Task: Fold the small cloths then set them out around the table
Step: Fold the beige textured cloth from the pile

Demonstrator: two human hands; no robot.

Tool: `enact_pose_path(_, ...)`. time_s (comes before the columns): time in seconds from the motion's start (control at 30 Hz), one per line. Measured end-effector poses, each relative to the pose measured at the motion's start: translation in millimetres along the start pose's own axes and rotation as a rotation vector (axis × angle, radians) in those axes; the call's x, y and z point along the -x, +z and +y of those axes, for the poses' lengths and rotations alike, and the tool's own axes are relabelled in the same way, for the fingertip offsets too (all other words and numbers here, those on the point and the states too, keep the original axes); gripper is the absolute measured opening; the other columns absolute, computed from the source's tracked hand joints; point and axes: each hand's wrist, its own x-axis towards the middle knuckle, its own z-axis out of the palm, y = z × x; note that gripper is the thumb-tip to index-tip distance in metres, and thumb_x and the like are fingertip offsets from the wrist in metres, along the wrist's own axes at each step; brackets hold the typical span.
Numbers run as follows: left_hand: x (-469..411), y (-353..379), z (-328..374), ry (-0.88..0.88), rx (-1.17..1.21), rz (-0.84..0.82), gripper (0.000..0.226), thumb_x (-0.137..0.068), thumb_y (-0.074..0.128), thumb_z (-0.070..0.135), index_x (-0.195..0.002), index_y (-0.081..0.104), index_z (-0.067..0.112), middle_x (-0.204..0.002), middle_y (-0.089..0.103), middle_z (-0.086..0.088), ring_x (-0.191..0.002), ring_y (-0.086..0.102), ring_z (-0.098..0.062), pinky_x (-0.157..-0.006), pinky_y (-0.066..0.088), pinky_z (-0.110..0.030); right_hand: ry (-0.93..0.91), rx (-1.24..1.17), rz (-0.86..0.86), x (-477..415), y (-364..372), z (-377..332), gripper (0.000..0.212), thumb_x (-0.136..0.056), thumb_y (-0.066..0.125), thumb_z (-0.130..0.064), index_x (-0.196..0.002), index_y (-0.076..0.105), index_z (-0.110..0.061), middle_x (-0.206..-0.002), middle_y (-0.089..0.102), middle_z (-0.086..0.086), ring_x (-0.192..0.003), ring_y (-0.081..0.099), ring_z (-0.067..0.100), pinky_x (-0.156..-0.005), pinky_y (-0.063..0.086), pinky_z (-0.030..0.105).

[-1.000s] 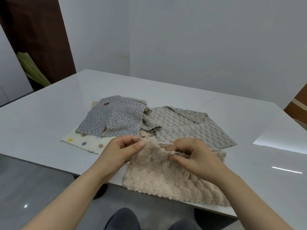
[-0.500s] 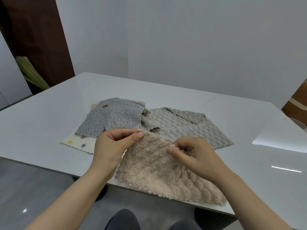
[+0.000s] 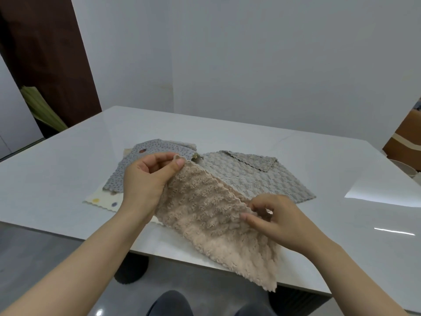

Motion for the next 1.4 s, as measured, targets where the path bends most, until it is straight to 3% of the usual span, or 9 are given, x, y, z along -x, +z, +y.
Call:
enact_pose_path(0.2,-9.9,2.5,3.6,0.052,-0.019,0.047,0.011,-0.073,0.077,0.009,-0.078,0.071,0.016,-0.067,0.071,0.010,-0.068,0.065,-0.001,-0.067,0.052,-0.012,0.040,0.051,-0.011,7.3,-7.0,4.9,0.037,-0.088,0.053,-0.036,-0.063,0.043,-0.010,-0.061,0.046,0.007,-0.058,0.043,0.018,-0.056,0.037,0.036)
enact_pose_path(0.43,-18.2,1.5,0.9,0.076,-0.027,0.082,0.009,-0.075,0.077,0.011,-0.080,0.072,0.017,-0.074,0.071,0.007,-0.070,0.065,-0.001,-0.066,0.050,-0.014,0.121,0.017,0.114,12.4,-26.7,8.9,0.038,-0.096,0.049,-0.032,-0.063,0.039,-0.017,-0.053,0.036,-0.009,-0.050,0.034,0.007,-0.051,0.027,0.020)
enact_pose_path(0.6,-18.4,1.4,-3.1,0.071,-0.018,0.095,0.010,-0.076,0.076,0.010,-0.080,0.071,0.018,-0.079,0.070,0.001,-0.073,0.065,-0.006,-0.075,0.051,-0.023,0.107,0.062,0.120,11.7,-40.3,10.8,0.044,-0.091,0.053,-0.047,-0.057,0.036,-0.024,-0.050,0.036,-0.008,-0.048,0.034,0.010,-0.049,0.026,0.020)
enact_pose_path(0.8,-16.0,3.5,-8.2,0.109,-0.079,0.123,0.008,-0.079,0.073,0.012,-0.079,0.069,0.019,-0.078,0.068,0.004,-0.070,0.063,0.000,-0.076,0.050,-0.021,0.143,0.057,0.157,12.7,-51.2,11.6,0.058,-0.082,0.054,-0.060,-0.048,0.029,-0.020,-0.043,0.025,-0.005,-0.044,0.027,0.010,-0.046,0.023,0.024)
enact_pose_path(0.97,-18.7,3.9,-10.9,0.133,-0.127,0.158,0.012,-0.081,0.073,0.014,-0.075,0.067,0.023,-0.074,0.065,0.004,-0.068,0.057,-0.005,-0.074,0.048,-0.022,0.173,-0.063,0.081,19.1,-59.0,15.5,0.042,-0.083,0.067,-0.045,-0.056,0.049,-0.018,-0.049,0.041,-0.008,-0.049,0.036,0.006,-0.050,0.030,0.019)
enact_pose_path(1.07,-21.3,2.8,-12.5,0.139,-0.180,0.181,0.014,-0.081,0.072,0.014,-0.074,0.065,0.024,-0.073,0.063,0.006,-0.066,0.055,-0.004,-0.069,0.046,-0.016,0.226,-0.205,0.032,22.8,-64.6,14.2,0.016,-0.087,0.068,-0.026,-0.075,0.067,-0.016,-0.065,0.063,0.005,-0.056,0.053,0.009,-0.059,0.044,0.023)
enact_pose_path(1.13,-21.9,2.0,-14.8,0.142,-0.213,0.182,0.013,-0.081,0.072,0.015,-0.074,0.066,0.024,-0.073,0.064,0.005,-0.067,0.056,-0.005,-0.069,0.046,-0.017,0.245,-0.284,0.061,24.6,-66.4,13.5,0.013,-0.090,0.065,-0.020,-0.081,0.068,-0.010,-0.068,0.065,0.015,-0.056,0.059,0.014,-0.062,0.048,0.026)
enact_pose_path(1.3,-21.0,2.3,-17.1,0.143,-0.226,0.181,0.012,-0.082,0.071,0.015,-0.075,0.066,0.024,-0.073,0.064,0.005,-0.066,0.056,-0.004,-0.063,0.045,-0.010,0.328,-0.289,0.121,23.6,-66.8,9.7,0.019,-0.091,0.063,-0.021,-0.078,0.070,-0.010,-0.060,0.069,0.011,-0.054,0.065,0.026,-0.062,0.051,0.024)
enact_pose_path(1.4,-20.3,2.2,-16.3,0.133,-0.209,0.174,0.011,-0.082,0.071,0.015,-0.076,0.066,0.023,-0.074,0.064,0.004,-0.068,0.056,-0.006,-0.068,0.046,-0.018,0.374,-0.280,0.167,22.5,-64.8,8.9,0.011,-0.092,0.063,-0.022,-0.083,0.066,-0.017,-0.057,0.068,0.010,-0.051,0.065,0.022,-0.063,0.049,0.022)
